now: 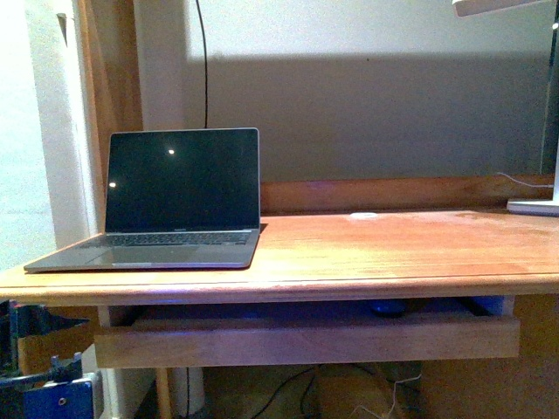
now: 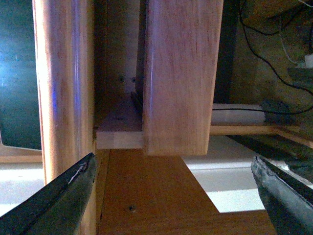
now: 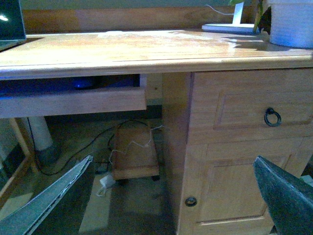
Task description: Place mouse
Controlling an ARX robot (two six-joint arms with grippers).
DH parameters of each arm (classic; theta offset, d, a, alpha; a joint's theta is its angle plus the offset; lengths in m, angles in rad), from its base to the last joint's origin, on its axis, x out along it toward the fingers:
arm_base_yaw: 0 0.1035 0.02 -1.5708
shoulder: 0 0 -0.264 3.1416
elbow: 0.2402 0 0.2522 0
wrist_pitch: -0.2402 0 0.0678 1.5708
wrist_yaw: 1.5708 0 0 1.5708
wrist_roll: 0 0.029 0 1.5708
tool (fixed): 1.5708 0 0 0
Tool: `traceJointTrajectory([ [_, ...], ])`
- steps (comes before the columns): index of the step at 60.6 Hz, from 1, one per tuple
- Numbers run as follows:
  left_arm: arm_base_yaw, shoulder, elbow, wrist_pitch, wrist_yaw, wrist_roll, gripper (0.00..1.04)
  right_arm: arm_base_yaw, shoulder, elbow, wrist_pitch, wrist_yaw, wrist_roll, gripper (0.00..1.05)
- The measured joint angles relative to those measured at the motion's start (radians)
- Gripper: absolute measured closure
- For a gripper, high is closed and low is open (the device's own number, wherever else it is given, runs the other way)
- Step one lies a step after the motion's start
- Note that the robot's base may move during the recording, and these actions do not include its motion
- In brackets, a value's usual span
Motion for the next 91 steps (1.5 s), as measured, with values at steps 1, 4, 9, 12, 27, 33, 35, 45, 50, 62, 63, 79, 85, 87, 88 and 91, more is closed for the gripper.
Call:
traceJointTrajectory([
  [1,-0.003,0.010,0.014,-0.006,0.000,0.002,0.08,0.000,0.000,0.000,0.000,0.000,0.000,0.07],
  [4,-0.010,0.031,0.048,-0.021,0.005,0.006,0.08,0.000,0.000,0.000,0.000,0.000,0.000,0.07],
  [9,-0.023,0.063,0.094,-0.047,0.012,0.010,0.08,0.000,0.000,0.000,0.000,0.000,0.000,0.07],
  [12,-0.031,0.080,0.121,-0.063,0.017,0.010,0.08,0.000,0.000,0.000,0.000,0.000,0.000,0.07],
  [27,-0.065,0.136,0.230,-0.132,0.034,0.006,0.08,0.000,0.000,0.000,0.000,0.000,0.000,0.07],
  [33,-0.072,0.153,0.269,-0.166,0.037,0.006,0.08,0.000,0.000,0.000,0.000,0.000,0.000,0.07],
  [35,-0.072,0.159,0.282,-0.179,0.038,0.006,0.08,0.000,0.000,0.000,0.000,0.000,0.000,0.07],
  [45,-0.072,0.178,0.320,-0.251,0.033,0.010,0.08,0.000,0.000,0.000,0.000,0.000,0.000,0.07],
  [50,-0.076,0.163,0.322,-0.330,0.025,0.006,0.08,0.000,0.000,0.000,0.000,0.000,0.000,0.07],
  [62,-0.111,0.033,0.305,-0.646,-0.020,-0.144,0.08,0.000,0.000,0.000,0.000,0.000,0.000,0.07],
  [63,-0.113,0.024,0.303,-0.664,-0.020,-0.164,0.08,0.000,0.000,0.000,0.000,0.000,0.000,0.07],
  [79,-0.201,-0.208,0.156,-0.978,0.128,-0.512,0.08,0.000,0.000,0.000,0.000,0.000,0.000,0.07],
  [85,-0.249,-0.269,0.092,-0.993,0.199,-0.635,0.08,0.000,0.000,0.000,0.000,0.000,0.000,0.07],
  [87,-0.263,-0.286,0.076,-0.995,0.216,-0.680,0.08,0.000,0.000,0.000,0.000,0.000,0.000,0.07],
  [88,-0.267,-0.291,0.071,-0.995,0.220,-0.694,0.08,0.000,0.000,0.000,0.000,0.000,0.000,0.07],
  [91,-0.285,-0.317,0.045,-0.995,0.245,-0.756,0.08,0.000,0.000,0.000,0.000,0.000,0.000,0.07],
])
